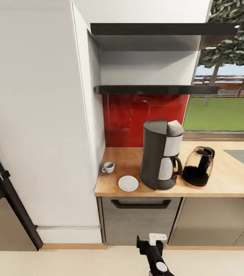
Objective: Set up a coffee station on the kitchen countertop: keep the coffee maker on the countertop, move the bottle of coffee from the kitchen shelf to the counter next to the coffee maker, place a paper coffee filter on top of the coffee maker, put the saucer next to the coffee maker with the coffee cup on the saucer, and place the electric kettle next to the coffee maker.
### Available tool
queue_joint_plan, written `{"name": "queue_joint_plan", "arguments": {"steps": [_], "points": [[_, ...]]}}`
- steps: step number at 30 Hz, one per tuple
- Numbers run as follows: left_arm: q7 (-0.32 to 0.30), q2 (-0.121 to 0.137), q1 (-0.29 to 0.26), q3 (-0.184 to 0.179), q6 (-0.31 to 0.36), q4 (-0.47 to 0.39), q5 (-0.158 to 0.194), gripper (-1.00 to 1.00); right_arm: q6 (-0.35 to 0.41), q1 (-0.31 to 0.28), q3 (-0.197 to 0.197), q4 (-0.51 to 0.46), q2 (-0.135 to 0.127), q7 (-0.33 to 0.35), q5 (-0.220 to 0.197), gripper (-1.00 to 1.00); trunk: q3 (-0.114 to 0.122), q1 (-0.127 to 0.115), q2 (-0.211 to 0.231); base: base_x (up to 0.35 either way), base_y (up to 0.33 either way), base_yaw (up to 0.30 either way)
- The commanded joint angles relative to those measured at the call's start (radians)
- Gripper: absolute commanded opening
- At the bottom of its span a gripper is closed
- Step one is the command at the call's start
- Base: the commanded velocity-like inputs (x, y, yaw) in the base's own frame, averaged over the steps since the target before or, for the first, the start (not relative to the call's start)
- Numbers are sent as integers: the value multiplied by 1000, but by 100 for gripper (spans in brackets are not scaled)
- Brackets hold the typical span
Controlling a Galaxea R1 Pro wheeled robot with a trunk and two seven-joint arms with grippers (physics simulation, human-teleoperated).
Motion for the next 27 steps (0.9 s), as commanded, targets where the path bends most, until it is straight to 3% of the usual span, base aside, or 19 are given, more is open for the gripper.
{"name": "queue_joint_plan", "arguments": {"steps": [1,10,11,16,19,23,25,27], "points": [[-2,2,0,2,-3,-1,9,100,-12,-1,10,-6,5,-6,-10,100,-2,0,-1,-320,0,0],[-1,5,1,2,-2,0,9,100,-37,-1,21,-85,15,-5,-6,100,-2,0,-1,-333,0,0],[-1,5,1,2,-3,1,9,100,-37,-1,83,-193,15,-5,-5,100,-2,0,-1,-148,0,0],[-1,5,1,2,-4,2,9,100,-19,-2,138,-362,15,-6,-6,100,-2,0,-1,-51,0,0],[-1,4,1,2,-5,2,10,100,66,-3,146,-459,15,-7,-7,100,-2,0,-1,-7,0,0],[-1,5,1,1,-7,2,10,100,280,-33,148,-568,15,-10,-7,100,-2,0,-1,-2,0,0],[-1,4,2,1,-8,2,9,100,456,-119,148,-618,15,-14,-7,100,-2,0,-1,0,0,0],[-1,4,2,1,-8,2,9,100,566,-193,149,-625,15,-15,-8,100,-2,0,-1,0,0,0]]}}
